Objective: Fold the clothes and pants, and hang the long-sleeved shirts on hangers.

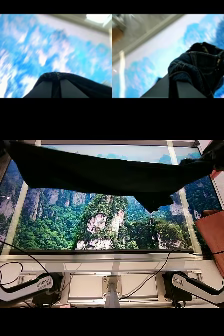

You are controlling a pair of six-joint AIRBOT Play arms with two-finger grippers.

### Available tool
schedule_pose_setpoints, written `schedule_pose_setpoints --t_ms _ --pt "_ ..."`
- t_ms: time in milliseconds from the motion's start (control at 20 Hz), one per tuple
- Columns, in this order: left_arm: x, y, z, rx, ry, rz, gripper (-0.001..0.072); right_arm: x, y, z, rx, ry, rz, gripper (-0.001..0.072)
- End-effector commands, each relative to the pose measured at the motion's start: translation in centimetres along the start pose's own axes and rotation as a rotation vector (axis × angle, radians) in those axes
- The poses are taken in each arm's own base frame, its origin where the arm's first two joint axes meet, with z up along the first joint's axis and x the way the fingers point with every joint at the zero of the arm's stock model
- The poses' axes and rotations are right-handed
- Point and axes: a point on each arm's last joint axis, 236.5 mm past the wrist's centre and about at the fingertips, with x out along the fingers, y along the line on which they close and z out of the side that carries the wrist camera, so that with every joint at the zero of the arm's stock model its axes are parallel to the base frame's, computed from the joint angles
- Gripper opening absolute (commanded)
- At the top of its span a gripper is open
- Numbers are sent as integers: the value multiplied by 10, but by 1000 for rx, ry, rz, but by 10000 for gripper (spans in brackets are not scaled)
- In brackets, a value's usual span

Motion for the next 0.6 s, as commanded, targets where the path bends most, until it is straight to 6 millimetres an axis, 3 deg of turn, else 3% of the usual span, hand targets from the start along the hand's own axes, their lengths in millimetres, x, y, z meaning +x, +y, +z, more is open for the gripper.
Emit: schedule_pose_setpoints --t_ms 0,100,300,550 --pt "3 57 -74 68 323 190 30 -11 -51 -51 -187 237 -198 55" --pt "13 65 -93 80 403 204 30 -21 -65 -73 -277 356 -236 55" --pt "33 70 -109 72 457 199 30 -39 -76 -106 -382 535 -242 56" --pt "44 74 -119 67 487 200 30 -34 -74 -99 -394 503 -235 56"
